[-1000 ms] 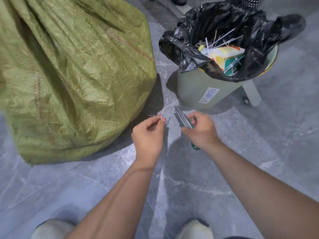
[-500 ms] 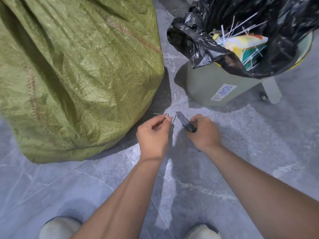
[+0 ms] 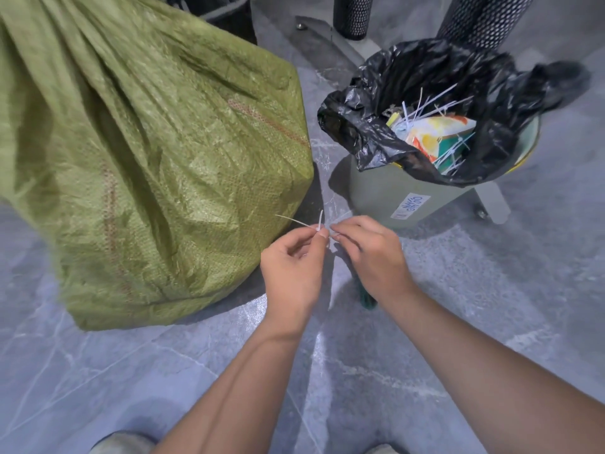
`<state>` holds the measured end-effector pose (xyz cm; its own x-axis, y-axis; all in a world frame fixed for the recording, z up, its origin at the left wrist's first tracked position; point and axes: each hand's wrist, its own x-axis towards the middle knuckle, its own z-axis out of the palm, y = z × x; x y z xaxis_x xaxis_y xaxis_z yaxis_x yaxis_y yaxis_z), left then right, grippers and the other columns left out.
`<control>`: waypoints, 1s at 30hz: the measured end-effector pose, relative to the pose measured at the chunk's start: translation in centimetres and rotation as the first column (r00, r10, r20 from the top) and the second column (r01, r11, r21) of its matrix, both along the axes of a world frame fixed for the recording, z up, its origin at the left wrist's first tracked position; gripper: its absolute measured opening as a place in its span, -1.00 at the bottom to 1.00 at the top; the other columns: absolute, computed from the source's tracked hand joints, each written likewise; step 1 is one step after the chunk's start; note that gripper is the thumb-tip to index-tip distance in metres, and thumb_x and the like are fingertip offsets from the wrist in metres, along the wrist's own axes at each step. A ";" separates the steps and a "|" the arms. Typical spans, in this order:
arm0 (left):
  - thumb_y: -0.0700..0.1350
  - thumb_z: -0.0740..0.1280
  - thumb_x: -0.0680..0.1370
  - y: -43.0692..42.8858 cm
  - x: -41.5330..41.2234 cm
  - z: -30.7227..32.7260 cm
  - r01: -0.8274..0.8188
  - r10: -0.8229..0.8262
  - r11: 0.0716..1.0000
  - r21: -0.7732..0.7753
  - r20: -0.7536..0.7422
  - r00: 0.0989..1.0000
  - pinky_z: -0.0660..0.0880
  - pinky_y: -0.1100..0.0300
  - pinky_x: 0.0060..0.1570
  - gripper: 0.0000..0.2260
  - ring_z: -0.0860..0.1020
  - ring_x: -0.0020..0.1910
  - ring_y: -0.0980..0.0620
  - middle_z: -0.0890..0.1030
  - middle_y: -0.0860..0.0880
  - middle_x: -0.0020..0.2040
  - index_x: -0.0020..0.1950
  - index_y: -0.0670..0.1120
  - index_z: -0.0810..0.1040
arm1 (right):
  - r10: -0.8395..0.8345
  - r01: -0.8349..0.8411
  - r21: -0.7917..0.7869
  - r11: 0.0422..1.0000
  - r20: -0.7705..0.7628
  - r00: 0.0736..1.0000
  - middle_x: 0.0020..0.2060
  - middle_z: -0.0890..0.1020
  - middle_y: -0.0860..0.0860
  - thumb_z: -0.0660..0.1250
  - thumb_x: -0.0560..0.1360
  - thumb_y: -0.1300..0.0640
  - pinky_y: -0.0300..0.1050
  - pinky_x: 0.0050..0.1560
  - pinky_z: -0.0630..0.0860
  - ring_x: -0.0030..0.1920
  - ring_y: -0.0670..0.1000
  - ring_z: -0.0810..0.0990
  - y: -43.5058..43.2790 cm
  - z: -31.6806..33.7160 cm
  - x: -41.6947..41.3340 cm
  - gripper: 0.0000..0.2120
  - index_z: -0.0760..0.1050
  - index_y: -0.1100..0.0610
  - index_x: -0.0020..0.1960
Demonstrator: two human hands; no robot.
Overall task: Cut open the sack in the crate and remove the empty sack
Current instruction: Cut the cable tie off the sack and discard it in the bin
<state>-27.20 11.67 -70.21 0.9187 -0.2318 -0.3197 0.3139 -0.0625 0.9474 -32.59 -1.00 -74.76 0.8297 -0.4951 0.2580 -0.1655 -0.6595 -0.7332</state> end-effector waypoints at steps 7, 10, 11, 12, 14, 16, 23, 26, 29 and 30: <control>-0.26 0.51 0.54 -0.4 1.7 5.0 -0.016 0.037 0.991 -0.130 0.157 0.987 0.68 -0.13 0.09 -0.95 0.75 -0.09 -0.13 0.78 -0.12 -0.13 -0.02 -0.22 0.74 | 0.069 -0.070 -0.002 0.998 0.173 0.983 -0.07 0.68 0.01 0.39 0.58 0.30 -0.27 0.01 0.56 -0.10 -0.27 0.56 0.4 5.4 1.3 -0.79 0.67 0.27 0.19; -0.20 0.47 0.58 -0.3 2.7 7.5 -0.013 0.055 0.984 -0.176 0.237 0.970 0.69 0.03 -0.02 -0.89 0.71 -0.17 -0.01 0.77 -0.12 -0.17 -0.03 -0.24 0.74 | -0.010 -0.001 0.043 0.999 0.246 0.969 -0.17 0.66 0.00 0.38 0.59 0.20 -0.17 -0.17 0.62 -0.26 -0.18 0.57 1.1 8.8 2.3 -0.75 0.66 0.23 0.22; -0.18 0.44 0.61 -0.3 3.1 8.2 -0.015 0.063 0.982 -0.189 0.252 0.966 0.69 0.05 -0.03 -0.86 0.72 -0.15 -0.02 0.77 -0.15 -0.16 -0.03 -0.25 0.73 | -0.042 0.028 0.058 0.998 0.273 0.961 -0.20 0.67 0.04 0.39 0.58 0.18 -0.12 -0.26 0.63 -0.33 -0.13 0.57 1.1 10.0 2.6 -0.75 0.66 0.22 0.22; -0.18 0.39 0.64 -0.3 3.4 8.8 -0.027 0.079 0.979 -0.203 0.252 0.965 0.69 0.06 -0.02 -0.82 0.72 -0.12 -0.04 0.76 -0.18 -0.14 -0.03 -0.26 0.73 | -0.074 0.053 0.077 0.996 0.296 0.952 -0.22 0.68 0.06 0.40 0.58 0.17 -0.12 -0.35 0.62 -0.39 -0.10 0.58 1.0 11.2 2.9 -0.76 0.66 0.21 0.22; -0.21 0.31 0.68 -0.2 4.0 9.7 -0.054 0.108 0.970 -0.235 0.224 0.969 0.69 0.02 0.01 -0.77 0.73 -0.07 -0.11 0.75 -0.24 -0.11 -0.03 -0.27 0.72 | -0.148 0.105 0.147 0.984 0.322 0.935 -0.23 0.70 0.06 0.41 0.59 0.18 -0.18 -0.49 0.58 -0.43 -0.07 0.62 0.3 13.7 3.6 -0.77 0.66 0.16 0.22; -0.21 0.27 0.69 -0.3 4.4 10.3 -0.048 0.106 0.968 -0.245 0.226 0.968 0.69 -0.01 0.02 -0.74 0.73 -0.01 -0.18 0.74 -0.26 -0.08 -0.01 -0.27 0.72 | -0.258 0.166 0.283 0.945 0.329 0.908 -0.22 0.71 0.05 0.40 0.59 0.18 -0.15 -0.55 0.56 -0.44 -0.04 0.63 -0.7 15.8 4.2 -0.79 0.66 0.12 0.21; -0.28 0.20 0.66 -0.4 6.1 12.1 -0.035 0.101 0.966 -0.256 0.248 0.964 0.65 0.03 -0.04 -0.72 0.73 0.01 -0.15 0.75 -0.22 -0.06 0.01 -0.25 0.72 | -0.536 0.388 0.558 0.734 0.125 0.835 -0.30 0.69 0.10 0.34 0.63 0.11 -0.16 -0.56 0.50 -0.51 -0.03 0.58 -4.2 19.0 4.8 -0.77 0.67 0.24 -0.05; -0.29 0.18 0.68 -0.4 6.6 13.3 -0.031 0.105 0.966 -0.255 0.282 0.954 0.67 0.02 -0.03 -0.71 0.73 0.01 -0.16 0.75 -0.22 -0.06 0.01 -0.24 0.72 | -0.566 0.432 0.650 0.625 -0.004 0.825 -0.26 0.71 0.18 0.34 0.64 0.06 -0.18 -0.53 0.52 -0.49 0.01 0.63 -4.5 18.9 4.8 -0.71 0.64 0.29 -0.05; -0.32 0.17 0.68 -0.5 7.0 14.6 -0.046 0.125 0.963 -0.266 0.292 0.948 0.69 -0.01 -0.01 -0.71 0.72 0.02 -0.21 0.74 -0.26 -0.05 0.01 -0.26 0.71 | -0.569 0.470 0.666 0.578 -0.084 0.818 -0.24 0.72 0.17 0.33 0.63 -0.05 -0.19 -0.52 0.54 -0.41 0.08 0.70 -4.3 19.1 4.9 -0.62 0.64 0.29 -0.03; -0.32 0.18 0.68 -0.5 7.2 14.9 -0.051 0.130 0.963 -0.264 0.290 0.948 0.69 -0.02 0.00 -0.71 0.72 0.03 -0.21 0.74 -0.26 -0.05 0.01 -0.27 0.70 | -0.565 0.476 0.658 0.584 -0.091 0.820 -0.24 0.72 0.16 0.33 0.63 -0.06 -0.19 -0.53 0.54 -0.41 0.08 0.71 -4.2 19.3 5.0 -0.60 0.64 0.29 -0.03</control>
<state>-20.00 11.13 -55.27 0.9832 -0.1794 0.0340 0.0033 0.2038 0.9790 -27.60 -5.15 -55.42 0.3624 -0.9084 -0.2085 -0.2156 0.1359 -0.9670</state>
